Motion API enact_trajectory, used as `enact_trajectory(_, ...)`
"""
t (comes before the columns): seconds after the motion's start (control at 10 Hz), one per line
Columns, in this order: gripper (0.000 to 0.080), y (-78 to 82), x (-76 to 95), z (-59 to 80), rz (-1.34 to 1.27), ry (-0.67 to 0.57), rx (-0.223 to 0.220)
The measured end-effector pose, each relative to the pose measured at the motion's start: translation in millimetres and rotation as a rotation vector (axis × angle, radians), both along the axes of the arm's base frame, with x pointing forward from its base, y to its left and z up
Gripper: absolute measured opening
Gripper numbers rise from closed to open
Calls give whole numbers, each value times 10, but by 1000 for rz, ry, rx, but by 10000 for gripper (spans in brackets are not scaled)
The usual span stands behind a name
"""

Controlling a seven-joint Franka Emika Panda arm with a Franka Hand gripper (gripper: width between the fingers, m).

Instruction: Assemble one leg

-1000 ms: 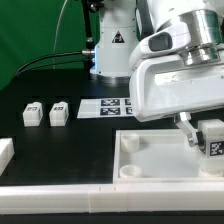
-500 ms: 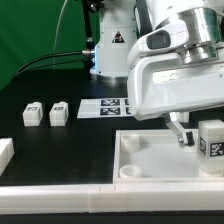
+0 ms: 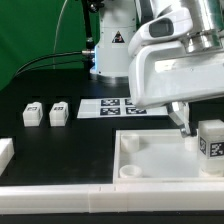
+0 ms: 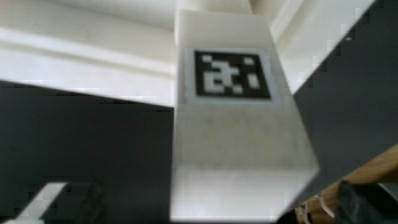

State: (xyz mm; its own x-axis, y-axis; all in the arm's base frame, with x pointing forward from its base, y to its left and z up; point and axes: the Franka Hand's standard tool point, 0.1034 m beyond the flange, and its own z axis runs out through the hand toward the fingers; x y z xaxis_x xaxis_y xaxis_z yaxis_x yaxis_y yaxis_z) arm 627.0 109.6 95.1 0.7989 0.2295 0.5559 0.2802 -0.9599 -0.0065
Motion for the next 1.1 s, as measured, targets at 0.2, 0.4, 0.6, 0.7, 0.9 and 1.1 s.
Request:
enact_trajectory(0.2, 649, 68, -67, -24, 30, 164, -11)
enact_trajectory(0.4, 649, 101, -39, -2, 51, 322, -20)
enact_trajectory(0.6, 649, 121, 7, 14, 69, 501, -24)
enact_trajectory(0.7, 649, 109, 40, 18, 76, 547, -24)
enact_trajectory(0.9, 649, 87, 87, 7, 69, 522, -21)
enact_trajectory(1.1, 649, 92, 86, 6, 70, 522, -21)
